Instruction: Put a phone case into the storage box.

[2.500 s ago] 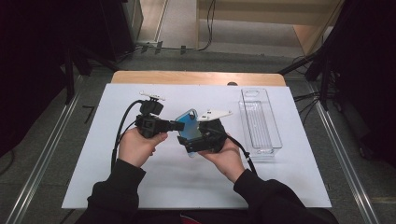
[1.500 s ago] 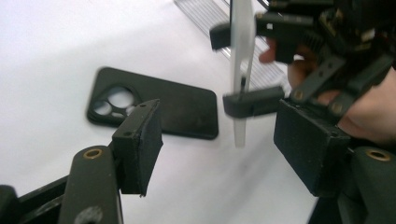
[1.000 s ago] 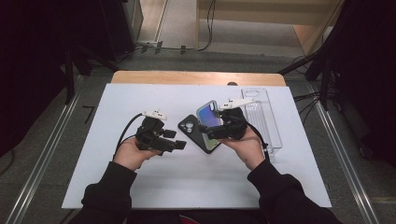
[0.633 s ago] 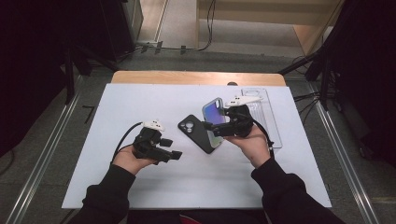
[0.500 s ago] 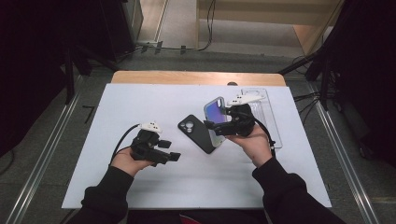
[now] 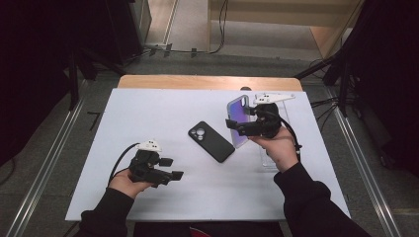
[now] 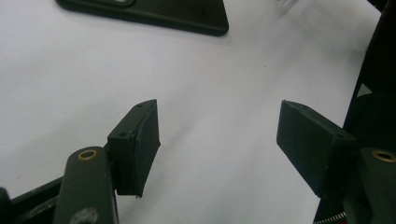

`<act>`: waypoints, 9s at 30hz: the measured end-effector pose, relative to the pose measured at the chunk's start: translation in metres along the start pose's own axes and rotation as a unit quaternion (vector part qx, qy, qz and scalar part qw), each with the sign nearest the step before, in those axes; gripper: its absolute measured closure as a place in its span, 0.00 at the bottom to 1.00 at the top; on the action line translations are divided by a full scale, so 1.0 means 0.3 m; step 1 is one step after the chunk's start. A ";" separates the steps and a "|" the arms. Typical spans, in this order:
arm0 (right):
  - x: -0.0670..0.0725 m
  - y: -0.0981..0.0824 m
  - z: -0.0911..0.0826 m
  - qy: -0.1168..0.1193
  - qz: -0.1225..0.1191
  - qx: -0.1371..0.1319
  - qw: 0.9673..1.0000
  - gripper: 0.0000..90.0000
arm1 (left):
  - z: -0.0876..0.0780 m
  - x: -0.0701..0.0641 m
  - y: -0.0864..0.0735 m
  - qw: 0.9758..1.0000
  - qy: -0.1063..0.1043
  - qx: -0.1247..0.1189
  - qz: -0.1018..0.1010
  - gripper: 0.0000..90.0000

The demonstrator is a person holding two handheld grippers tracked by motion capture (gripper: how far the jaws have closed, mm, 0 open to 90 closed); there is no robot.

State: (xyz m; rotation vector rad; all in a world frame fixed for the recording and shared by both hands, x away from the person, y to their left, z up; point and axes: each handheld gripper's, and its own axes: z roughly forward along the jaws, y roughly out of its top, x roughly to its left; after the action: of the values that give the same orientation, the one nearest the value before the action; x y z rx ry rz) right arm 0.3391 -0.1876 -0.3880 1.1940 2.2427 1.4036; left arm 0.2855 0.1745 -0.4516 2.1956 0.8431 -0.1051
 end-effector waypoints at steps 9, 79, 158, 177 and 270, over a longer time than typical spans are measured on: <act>-0.065 0.022 -0.063 -0.033 0.025 -0.031 0.999 0.17 | -0.009 -0.003 -0.017 1.000 0.003 -0.009 -0.011 0.33; -0.559 0.030 0.142 -0.231 0.149 0.003 0.962 0.16 | -0.009 0.069 -0.042 0.999 -0.003 -0.012 -0.052 0.33; -0.107 -0.088 -0.037 0.019 0.069 0.085 0.994 0.27 | -0.063 0.063 -0.042 0.998 -0.014 -0.019 -0.057 0.33; 0.051 -0.245 -0.040 0.072 0.009 0.120 0.990 0.32 | -0.069 0.038 -0.031 0.998 -0.029 -0.029 -0.049 0.33; 0.085 -0.124 0.111 0.052 0.019 0.113 0.992 0.11 | -0.075 0.044 -0.067 0.996 -0.025 -0.058 -0.069 0.27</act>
State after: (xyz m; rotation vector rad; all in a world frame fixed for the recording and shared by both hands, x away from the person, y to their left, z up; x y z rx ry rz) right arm 0.3231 -0.1551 -0.4306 1.2631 2.5194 1.2785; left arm 0.2794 0.2069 -0.4527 2.0181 0.9495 -0.1736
